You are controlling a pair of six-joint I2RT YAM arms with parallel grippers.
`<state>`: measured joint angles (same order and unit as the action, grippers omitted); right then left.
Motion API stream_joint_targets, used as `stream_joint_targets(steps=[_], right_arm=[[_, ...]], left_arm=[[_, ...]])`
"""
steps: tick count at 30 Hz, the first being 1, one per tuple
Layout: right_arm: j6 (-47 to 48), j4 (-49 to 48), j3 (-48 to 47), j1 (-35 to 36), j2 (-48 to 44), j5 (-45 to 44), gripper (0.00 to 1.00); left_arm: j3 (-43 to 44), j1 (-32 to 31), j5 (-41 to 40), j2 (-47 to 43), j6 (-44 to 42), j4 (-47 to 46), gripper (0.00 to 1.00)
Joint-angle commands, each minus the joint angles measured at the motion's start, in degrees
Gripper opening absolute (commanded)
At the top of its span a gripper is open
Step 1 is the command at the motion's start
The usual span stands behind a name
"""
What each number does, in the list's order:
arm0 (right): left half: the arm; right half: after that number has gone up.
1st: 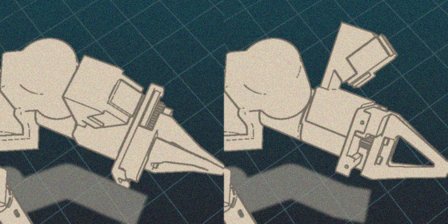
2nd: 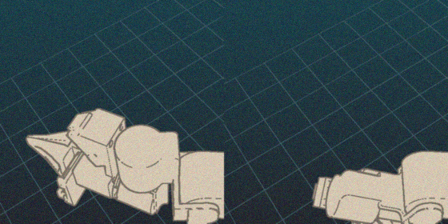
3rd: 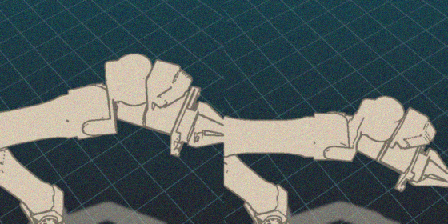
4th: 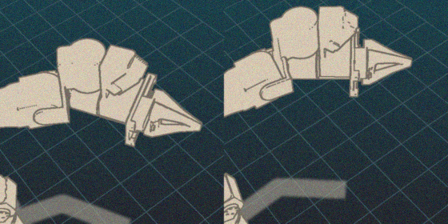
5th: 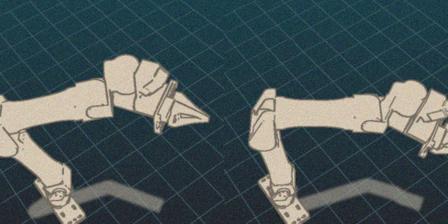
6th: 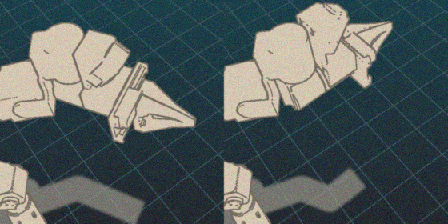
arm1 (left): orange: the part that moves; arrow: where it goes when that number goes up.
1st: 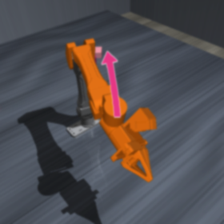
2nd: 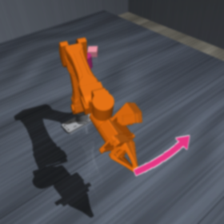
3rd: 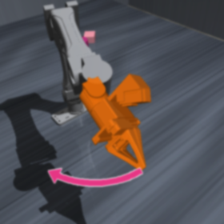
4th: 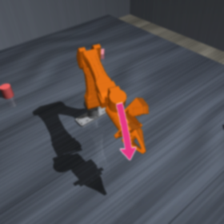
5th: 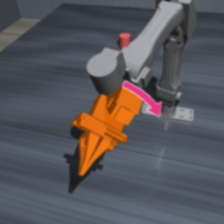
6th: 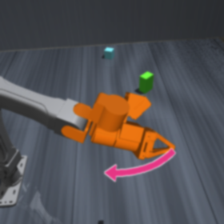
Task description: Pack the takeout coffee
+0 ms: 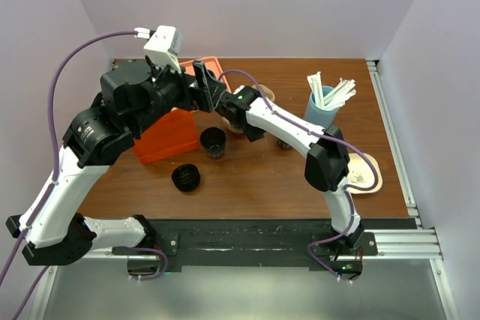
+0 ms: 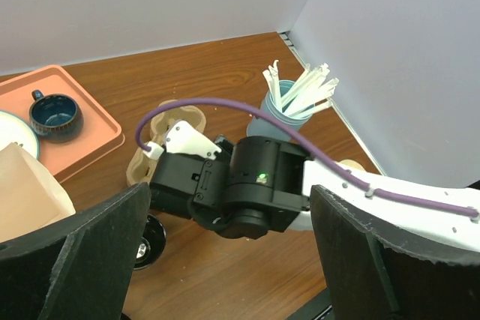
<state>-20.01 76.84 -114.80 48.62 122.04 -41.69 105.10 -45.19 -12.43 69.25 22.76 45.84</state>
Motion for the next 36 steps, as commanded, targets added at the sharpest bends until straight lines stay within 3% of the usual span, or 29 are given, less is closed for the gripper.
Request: stream_joint_targets(steps=[1, 6, 12, 16, 20, 26, 28, 33, 36], right_arm=[[-2.93, -0.01, 1.24, -3.69, -8.12, 9.33, 0.56], [-2.58, -7.73, 5.64, -10.29, -13.83, 22.15, 0.54], [3.28, -18.45, 3.63, -14.17, -15.52, 25.69, 0.54], [8.40, -18.13, -6.73, -14.96, -7.71, 29.38, 0.53], [11.22, -15.41, -18.32, -15.13, 0.56, 31.76, 0.52], [10.70, -18.92, -14.22, -15.13, 0.57, 33.34, 0.53], [9.12, -17.34, -14.74, -15.13, 0.31, 33.26, 0.53], [7.09, -15.31, -13.96, -15.05, -3.46, 37.02, 0.53], [5.09, -15.75, -14.91, -15.05, -5.06, 39.14, 0.53]], left_arm=[[1.07, -0.43, -1.72, -1.31, -1.49, -0.49, 0.96], [0.46, -0.25, -4.79, -1.67, -2.90, 2.31, 1.00], [-3.32, -0.16, -6.92, -0.61, -1.93, 8.82, 1.00], [4.21, -0.25, -5.68, 2.90, 0.70, 20.04, 1.00], [5.20, -0.16, -6.11, 2.38, 2.72, 24.19, 1.00], [4.77, 0.36, -16.04, 2.12, 6.76, 29.39, 0.98], [3.28, 1.41, -22.62, 1.76, 8.26, 29.04, 0.98], [4.05, 10.88, -33.69, 6.05, 10.63, 28.87, 0.93], [9.24, 18.35, -31.88, 9.13, 11.51, 27.90, 0.90]])
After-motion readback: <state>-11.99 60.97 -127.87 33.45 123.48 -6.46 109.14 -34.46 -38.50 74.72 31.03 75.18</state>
